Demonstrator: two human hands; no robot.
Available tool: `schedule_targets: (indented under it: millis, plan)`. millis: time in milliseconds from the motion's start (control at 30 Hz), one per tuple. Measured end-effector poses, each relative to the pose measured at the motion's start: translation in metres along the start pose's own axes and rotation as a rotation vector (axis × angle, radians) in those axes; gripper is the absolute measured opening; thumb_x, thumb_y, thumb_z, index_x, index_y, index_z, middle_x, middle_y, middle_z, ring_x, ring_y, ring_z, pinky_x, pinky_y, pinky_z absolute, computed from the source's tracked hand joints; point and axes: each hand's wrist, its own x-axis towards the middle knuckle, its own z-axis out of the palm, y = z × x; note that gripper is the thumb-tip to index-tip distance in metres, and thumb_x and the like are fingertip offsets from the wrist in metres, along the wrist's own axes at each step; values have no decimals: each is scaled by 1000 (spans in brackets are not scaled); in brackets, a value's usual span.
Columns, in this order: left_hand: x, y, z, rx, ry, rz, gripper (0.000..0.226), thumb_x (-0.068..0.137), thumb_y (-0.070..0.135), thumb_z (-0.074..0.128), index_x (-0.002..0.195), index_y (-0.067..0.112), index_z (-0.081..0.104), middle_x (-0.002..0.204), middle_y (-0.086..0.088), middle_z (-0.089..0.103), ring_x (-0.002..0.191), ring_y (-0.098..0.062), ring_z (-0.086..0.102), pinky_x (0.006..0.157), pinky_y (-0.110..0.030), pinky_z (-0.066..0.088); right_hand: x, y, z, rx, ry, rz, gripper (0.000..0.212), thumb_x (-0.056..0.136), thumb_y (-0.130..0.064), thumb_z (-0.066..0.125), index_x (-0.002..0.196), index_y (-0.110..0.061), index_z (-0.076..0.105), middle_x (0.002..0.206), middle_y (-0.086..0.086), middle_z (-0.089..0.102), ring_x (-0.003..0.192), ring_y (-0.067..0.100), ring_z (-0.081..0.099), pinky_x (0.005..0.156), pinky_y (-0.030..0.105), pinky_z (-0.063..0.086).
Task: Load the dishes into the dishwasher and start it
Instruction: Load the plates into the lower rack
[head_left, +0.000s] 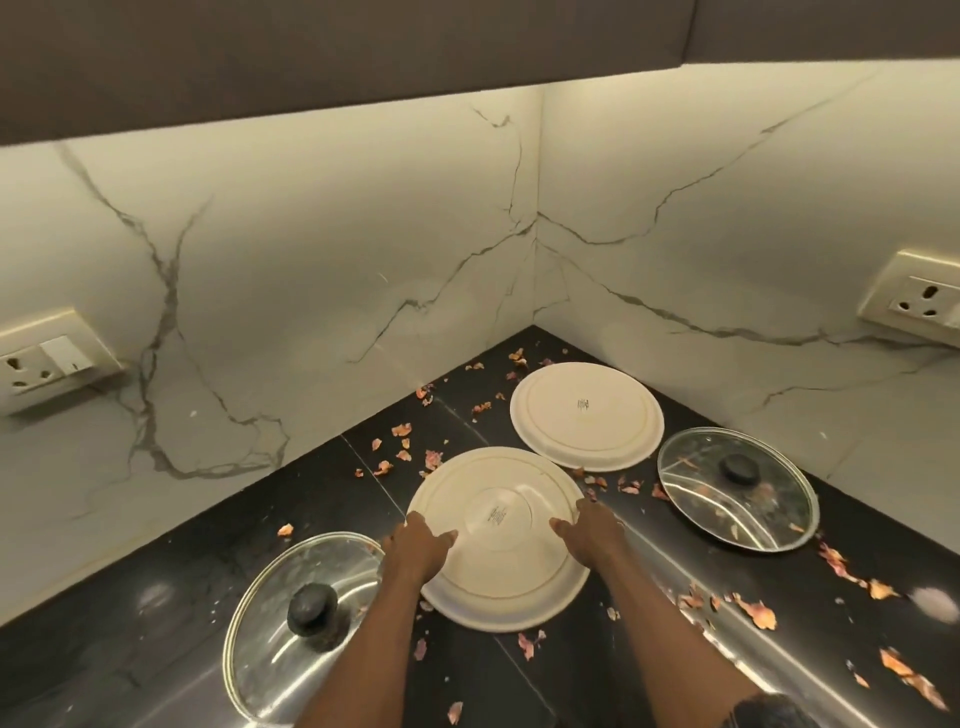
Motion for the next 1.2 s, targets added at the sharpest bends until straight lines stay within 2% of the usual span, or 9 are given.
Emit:
schedule_targets:
  millis: [167, 367, 600, 700, 800, 867, 933, 1100, 1200]
  plan:
    - [16, 9, -6, -145, 48, -104, 80, 85, 56, 64, 145, 11, 36, 148, -17, 42, 136, -38, 41, 107, -54, 40, 17, 4, 2, 178, 44, 71, 73, 90, -51, 63, 151, -16, 42, 152, 12, 43, 138, 36, 42, 110, 46, 39]
    - [31, 10, -5, -308, 40, -219, 81, 84, 53, 69, 145, 9, 40, 149, -18, 43, 137, -41, 40, 112, -56, 31, 60, 44, 17, 442, 28, 97, 81, 61, -60, 67, 132, -23, 62, 127, 5, 64, 113, 29, 61, 97, 50, 53]
    - [27, 4, -7, -425, 46, -215, 74, 83, 52, 72, 139, 8, 54, 145, -15, 51, 132, -38, 47, 111, -52, 33, 20, 32, -6, 606, 29, 157, 71, 80, -48, 76, 137, -10, 60, 136, 11, 60, 119, 32, 58, 98, 44, 49]
    - [23, 3, -9, -503, 62, -172, 56, 81, 42, 77, 125, 9, 66, 126, -13, 64, 113, -34, 61, 104, -52, 45, 3, 27, -14, 711, 42, 145, 58, 89, -33, 75, 138, -7, 58, 132, 8, 61, 114, 27, 58, 87, 37, 46]
    - [14, 7, -15, -638, 93, -107, 33, 80, 30, 81, 106, 11, 73, 106, -10, 71, 95, -31, 66, 93, -50, 53, -5, 21, -26, 769, 98, 64, 23, 90, -24, 74, 109, -12, 69, 107, 3, 69, 94, 21, 63, 74, 38, 51]
    - [7, 11, -20, -734, 119, -56, 22, 77, 25, 83, 94, 16, 74, 99, -9, 72, 91, -33, 67, 89, -50, 55, -7, 18, -32, 725, 192, 16, 19, 87, -26, 77, 99, -12, 71, 119, 11, 68, 106, 29, 63, 89, 42, 50]
    - [-1, 13, -23, -796, 139, -14, 14, 75, 24, 83, 83, 20, 72, 93, -9, 73, 89, -32, 68, 87, -50, 56, -13, 20, -34, 709, 247, -22, 36, 86, -26, 77, 116, -7, 71, 129, 6, 63, 115, 27, 59, 95, 37, 46]
    - [-22, 25, -21, -815, 132, 41, 35, 83, 30, 79, 110, 10, 74, 100, -3, 69, 90, -26, 63, 85, -36, 52, -36, 36, -42, 704, 320, -13, 27, 81, -26, 79, 105, -14, 74, 109, 8, 73, 98, 29, 69, 91, 45, 55]
    - [-38, 27, -9, -744, 118, 92, 34, 89, 36, 73, 102, 5, 74, 95, -6, 68, 87, -26, 62, 77, -32, 45, -61, 56, -41, 635, 399, 53, 28, 84, -27, 76, 106, -9, 74, 106, 7, 73, 98, 29, 67, 90, 42, 53]
